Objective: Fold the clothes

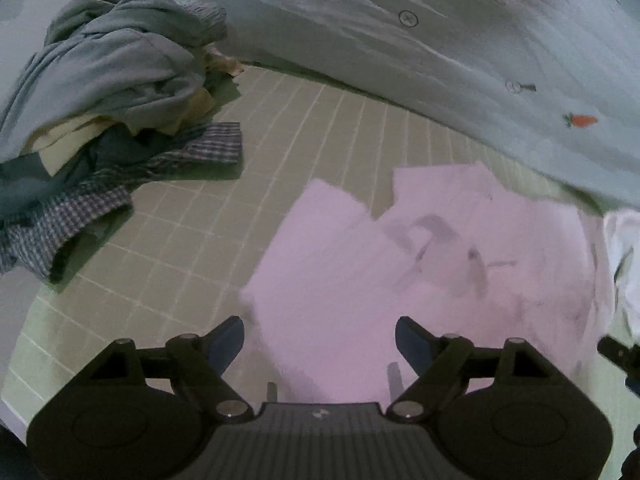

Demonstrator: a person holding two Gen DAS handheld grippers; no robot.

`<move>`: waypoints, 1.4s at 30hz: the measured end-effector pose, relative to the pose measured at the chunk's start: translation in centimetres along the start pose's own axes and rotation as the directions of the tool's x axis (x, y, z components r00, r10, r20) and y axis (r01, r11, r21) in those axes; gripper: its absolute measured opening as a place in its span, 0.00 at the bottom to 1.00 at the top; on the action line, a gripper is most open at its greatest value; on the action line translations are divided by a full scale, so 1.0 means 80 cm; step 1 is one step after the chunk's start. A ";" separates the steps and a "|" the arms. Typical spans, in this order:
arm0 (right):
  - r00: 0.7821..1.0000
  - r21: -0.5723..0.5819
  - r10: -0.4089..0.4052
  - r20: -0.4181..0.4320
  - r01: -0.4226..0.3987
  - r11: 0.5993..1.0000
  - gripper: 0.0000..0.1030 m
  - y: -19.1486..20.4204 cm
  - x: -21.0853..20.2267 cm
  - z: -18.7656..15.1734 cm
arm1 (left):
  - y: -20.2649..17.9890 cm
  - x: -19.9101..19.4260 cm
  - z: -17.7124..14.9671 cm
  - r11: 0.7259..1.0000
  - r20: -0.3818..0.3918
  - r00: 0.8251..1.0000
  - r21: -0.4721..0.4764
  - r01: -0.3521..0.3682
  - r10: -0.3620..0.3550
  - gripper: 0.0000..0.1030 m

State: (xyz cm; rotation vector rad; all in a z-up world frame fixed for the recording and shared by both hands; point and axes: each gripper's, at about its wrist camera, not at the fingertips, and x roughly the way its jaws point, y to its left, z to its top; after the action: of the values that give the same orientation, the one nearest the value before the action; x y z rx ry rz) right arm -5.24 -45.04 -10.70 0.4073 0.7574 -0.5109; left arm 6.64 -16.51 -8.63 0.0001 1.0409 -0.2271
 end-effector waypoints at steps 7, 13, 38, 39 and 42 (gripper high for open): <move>0.994 -0.007 0.096 0.051 -0.095 0.995 0.92 0.085 -0.044 -0.064 | 0.058 -0.021 -0.031 0.992 -0.021 0.999 0.117 0.051 -0.049 0.81; 0.996 0.015 0.088 0.031 -0.088 0.996 0.85 0.122 -0.029 -0.091 | 0.111 -0.044 -0.052 0.987 -0.015 0.998 0.145 0.063 -0.062 0.81; 0.988 0.035 0.004 0.151 -0.009 0.999 0.02 -0.005 -0.077 -0.092 | 0.011 -0.031 -0.069 0.962 -0.059 0.988 0.226 0.155 -0.145 0.81; 0.989 0.041 -0.004 0.150 -0.002 0.999 0.02 -0.021 -0.078 -0.090 | -0.002 -0.030 -0.071 0.961 -0.064 0.987 0.225 0.160 -0.149 0.81; 0.988 0.045 -0.027 0.154 0.020 0.999 0.02 -0.071 -0.077 -0.079 | -0.043 -0.030 -0.079 0.964 -0.058 0.987 0.210 0.160 -0.151 0.81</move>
State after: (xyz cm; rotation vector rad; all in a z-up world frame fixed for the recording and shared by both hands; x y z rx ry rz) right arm -15.71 -44.55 -11.32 0.3949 0.6024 -0.5750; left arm -0.53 -18.75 -9.44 0.1192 1.0542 -0.4834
